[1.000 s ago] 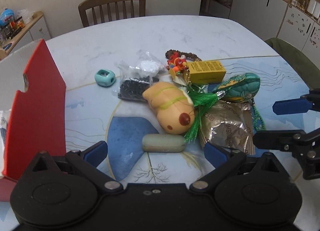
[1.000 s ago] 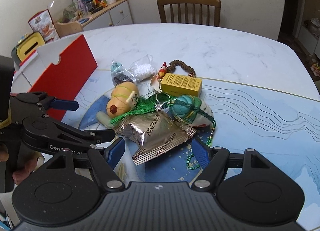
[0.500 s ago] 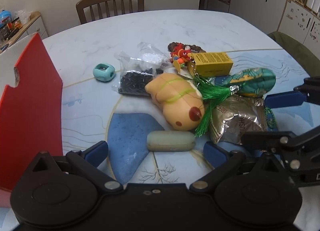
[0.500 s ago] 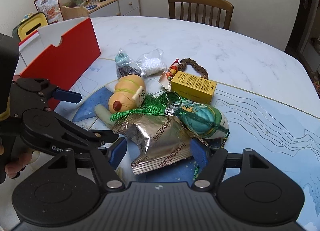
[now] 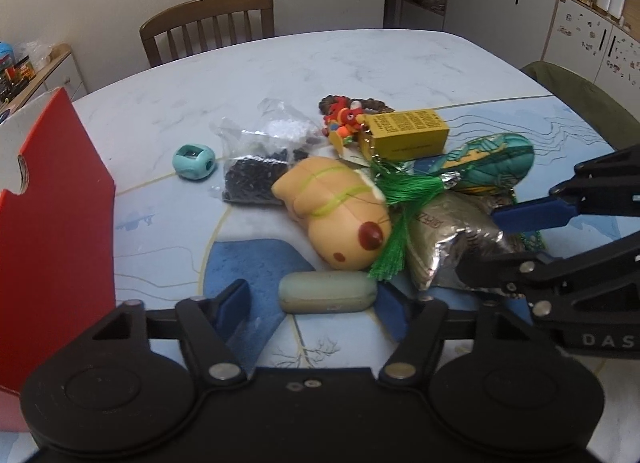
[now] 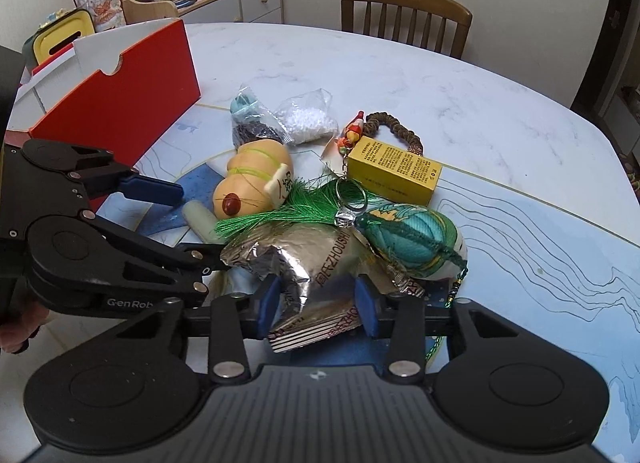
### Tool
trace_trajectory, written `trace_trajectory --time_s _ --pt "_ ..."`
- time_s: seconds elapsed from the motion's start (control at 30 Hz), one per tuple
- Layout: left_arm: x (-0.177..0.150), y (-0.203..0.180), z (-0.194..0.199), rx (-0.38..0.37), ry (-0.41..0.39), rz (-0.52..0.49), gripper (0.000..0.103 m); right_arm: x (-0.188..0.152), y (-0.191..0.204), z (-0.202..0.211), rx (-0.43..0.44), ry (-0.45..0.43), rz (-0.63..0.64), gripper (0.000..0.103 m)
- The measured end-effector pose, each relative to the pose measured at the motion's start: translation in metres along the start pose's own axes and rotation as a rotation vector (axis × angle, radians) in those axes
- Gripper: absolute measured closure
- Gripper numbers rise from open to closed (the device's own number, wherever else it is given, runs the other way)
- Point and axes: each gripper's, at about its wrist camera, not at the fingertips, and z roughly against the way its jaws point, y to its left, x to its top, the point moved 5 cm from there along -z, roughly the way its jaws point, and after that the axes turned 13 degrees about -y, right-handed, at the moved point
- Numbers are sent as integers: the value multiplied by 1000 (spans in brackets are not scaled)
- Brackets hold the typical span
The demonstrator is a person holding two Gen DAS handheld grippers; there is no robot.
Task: Organize objects
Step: 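Grasp the silver foil packet with the right tool while the left tool grasps the green soap bar, then carry the foil packet and soap bar over the cardboard box with both tools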
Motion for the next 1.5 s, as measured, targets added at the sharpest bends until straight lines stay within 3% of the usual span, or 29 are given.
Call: trace_trajectory --time_s 0.1,0.33,1.03,1.5 --pt "1 -4 1 -18 2 1 53 0 1 1 -6 -1 1 71" --pt "0 -2 12 23 10 2 53 1 0 13 -6 -6 -54 79" --pt "12 16 95 -35 -45 181 53 -27 1 103 -1 72 -251 82" --pt "39 62 147 -44 -132 228 53 23 31 149 21 -70 -334 83"
